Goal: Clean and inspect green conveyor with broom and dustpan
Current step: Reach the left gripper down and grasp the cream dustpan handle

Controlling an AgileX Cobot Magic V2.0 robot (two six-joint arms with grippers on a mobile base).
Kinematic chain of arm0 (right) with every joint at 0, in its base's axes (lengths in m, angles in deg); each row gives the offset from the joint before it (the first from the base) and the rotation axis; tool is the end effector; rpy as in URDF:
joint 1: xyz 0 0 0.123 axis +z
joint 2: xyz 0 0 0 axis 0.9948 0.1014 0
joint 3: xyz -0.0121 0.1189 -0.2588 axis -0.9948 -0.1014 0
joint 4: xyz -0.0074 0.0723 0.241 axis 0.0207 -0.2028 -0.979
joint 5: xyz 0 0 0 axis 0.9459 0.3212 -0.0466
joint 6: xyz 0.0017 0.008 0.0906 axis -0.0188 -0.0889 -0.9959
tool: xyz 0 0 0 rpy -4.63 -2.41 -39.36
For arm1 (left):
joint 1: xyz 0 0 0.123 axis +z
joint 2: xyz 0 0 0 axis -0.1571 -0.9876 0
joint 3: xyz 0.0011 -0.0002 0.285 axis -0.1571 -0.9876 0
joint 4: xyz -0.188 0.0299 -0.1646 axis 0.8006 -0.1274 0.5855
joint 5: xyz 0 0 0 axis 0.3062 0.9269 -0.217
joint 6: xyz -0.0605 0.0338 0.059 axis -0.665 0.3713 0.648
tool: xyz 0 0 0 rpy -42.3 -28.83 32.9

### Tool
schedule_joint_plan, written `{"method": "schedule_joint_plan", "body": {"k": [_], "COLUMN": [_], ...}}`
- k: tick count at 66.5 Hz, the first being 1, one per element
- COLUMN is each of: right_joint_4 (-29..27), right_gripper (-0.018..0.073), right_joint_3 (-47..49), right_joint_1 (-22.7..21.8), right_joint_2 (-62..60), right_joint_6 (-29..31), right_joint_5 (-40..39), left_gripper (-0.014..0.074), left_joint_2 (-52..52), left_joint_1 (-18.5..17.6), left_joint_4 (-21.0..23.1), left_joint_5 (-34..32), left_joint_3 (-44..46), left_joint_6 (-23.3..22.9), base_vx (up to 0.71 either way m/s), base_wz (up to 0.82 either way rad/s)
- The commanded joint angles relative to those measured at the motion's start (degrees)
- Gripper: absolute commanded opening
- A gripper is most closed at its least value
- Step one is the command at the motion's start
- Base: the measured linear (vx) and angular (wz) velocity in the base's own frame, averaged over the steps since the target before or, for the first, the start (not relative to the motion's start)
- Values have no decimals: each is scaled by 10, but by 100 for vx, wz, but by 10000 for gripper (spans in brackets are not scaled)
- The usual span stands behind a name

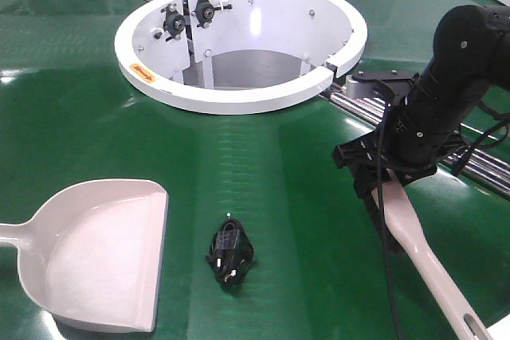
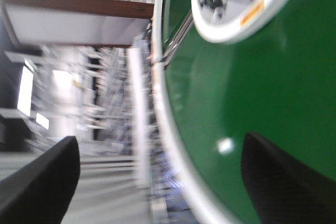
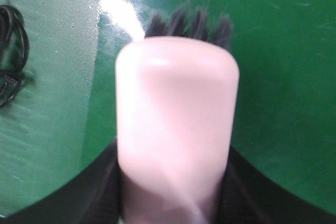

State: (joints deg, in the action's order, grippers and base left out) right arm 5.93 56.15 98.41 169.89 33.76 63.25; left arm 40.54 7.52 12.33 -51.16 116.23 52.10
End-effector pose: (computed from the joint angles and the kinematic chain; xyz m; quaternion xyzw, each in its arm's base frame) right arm 0.3216 0.0927 0.2788 -0.1241 0.9881 0.0679 0.0610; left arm 0.1435 -0.0015 0.3935 0.5572 0.5620 0.4303 0.4342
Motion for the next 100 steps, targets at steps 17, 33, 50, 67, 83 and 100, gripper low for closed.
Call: {"method": "schedule_joint_plan", "body": {"k": [17, 33, 50, 67, 83, 100], "right_joint_4": [-3, -3, -3, -3, -3, -3], "right_gripper": [-5, -5, -5, -5, -5, -5], "right_joint_3": [17, 17, 17, 17, 17, 17], "right_joint_1": [-1, -1, -1, -1, -1, -1], "right_joint_2": [-28, -28, -28, -28, -28, -28], "right_joint_6": [1, 1, 1, 1, 1, 1], "right_joint_5": [32, 32, 31, 31, 31, 32], "left_gripper": [580, 580, 580, 580, 580, 580], "left_joint_2": [1, 1, -9, -102, -229, -309], "left_joint_1": [-6, -6, -4, -4, -4, -4], "left_joint_4": [-12, -12, -29, -92, -103, -125], "left_joint_5": [-53, -57, 19, 249, 441, 441], "left_joint_3": [20, 20, 20, 55, 109, 116], "left_joint_6": [121, 120, 57, 11, -16, -33], "base_vx": [0, 0, 0, 0, 0, 0], "base_wz": [0, 0, 0, 0, 0, 0]}}
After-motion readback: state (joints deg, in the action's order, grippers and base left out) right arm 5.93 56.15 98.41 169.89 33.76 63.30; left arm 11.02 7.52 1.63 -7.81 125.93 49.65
